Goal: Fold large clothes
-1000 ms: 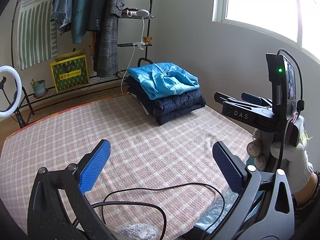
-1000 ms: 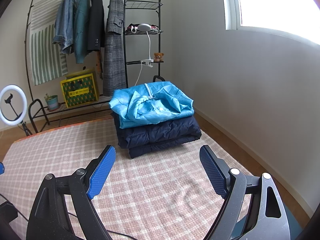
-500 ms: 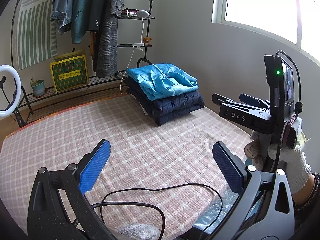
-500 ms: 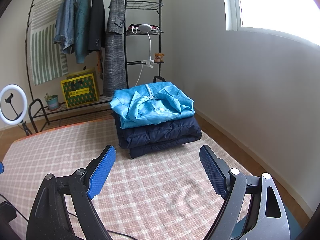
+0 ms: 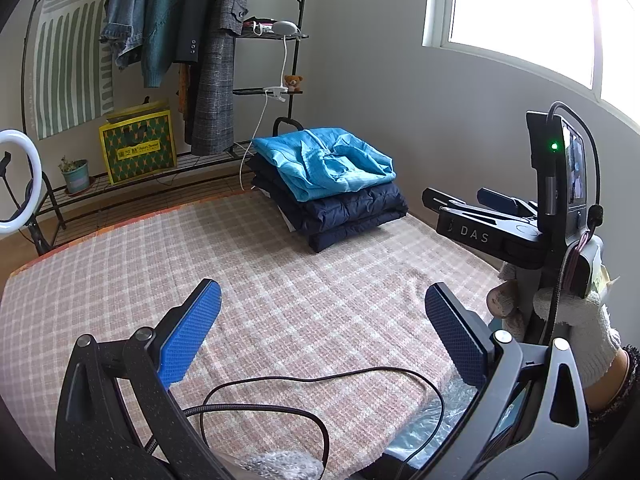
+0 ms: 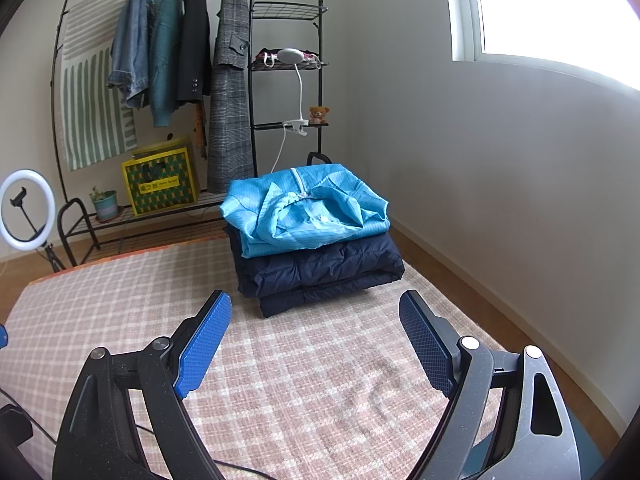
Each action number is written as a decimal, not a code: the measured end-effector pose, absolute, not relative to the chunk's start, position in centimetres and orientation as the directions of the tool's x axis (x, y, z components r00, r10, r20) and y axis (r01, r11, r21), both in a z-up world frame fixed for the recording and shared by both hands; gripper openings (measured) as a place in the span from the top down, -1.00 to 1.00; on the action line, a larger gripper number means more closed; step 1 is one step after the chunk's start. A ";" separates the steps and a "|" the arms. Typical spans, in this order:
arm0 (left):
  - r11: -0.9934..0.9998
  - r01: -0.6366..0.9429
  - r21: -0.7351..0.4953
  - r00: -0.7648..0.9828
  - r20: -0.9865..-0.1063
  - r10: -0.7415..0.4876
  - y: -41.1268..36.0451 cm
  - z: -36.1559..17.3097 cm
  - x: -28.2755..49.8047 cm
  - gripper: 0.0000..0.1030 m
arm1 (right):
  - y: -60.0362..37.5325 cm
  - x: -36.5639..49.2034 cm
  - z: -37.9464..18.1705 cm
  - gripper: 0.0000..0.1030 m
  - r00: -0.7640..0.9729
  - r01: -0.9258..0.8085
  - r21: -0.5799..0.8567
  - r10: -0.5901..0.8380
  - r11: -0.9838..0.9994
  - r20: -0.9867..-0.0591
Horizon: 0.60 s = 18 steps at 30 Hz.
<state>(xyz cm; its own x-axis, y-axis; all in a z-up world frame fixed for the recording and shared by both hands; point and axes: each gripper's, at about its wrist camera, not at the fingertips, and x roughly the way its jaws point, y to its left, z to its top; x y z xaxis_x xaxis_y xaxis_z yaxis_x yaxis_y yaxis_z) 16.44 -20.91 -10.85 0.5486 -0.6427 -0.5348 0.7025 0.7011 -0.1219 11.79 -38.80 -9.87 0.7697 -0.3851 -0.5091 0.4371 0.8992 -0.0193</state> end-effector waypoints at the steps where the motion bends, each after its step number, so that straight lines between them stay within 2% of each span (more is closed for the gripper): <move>1: 0.701 0.702 -0.123 0.549 -0.534 -0.643 -20.9 -10.8 16.4 -1.00 | -38.8 11.8 -9.9 -0.67 0.770 0.437 -0.019 -0.385 0.899 -0.510; 18: 0.703 0.701 -0.123 0.551 -0.532 -0.643 -20.9 -10.8 16.4 -1.00 | -38.8 11.8 -9.8 -0.67 0.770 0.438 -0.020 -0.386 0.899 -0.508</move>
<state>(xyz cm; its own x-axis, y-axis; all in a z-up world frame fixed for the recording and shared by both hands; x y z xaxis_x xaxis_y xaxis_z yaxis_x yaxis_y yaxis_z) 16.40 -20.92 -10.85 0.5512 -0.6426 -0.5322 0.7009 0.7027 -0.1226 11.76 -38.76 -9.85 0.7698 -0.3861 -0.5083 0.4378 0.8989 -0.0198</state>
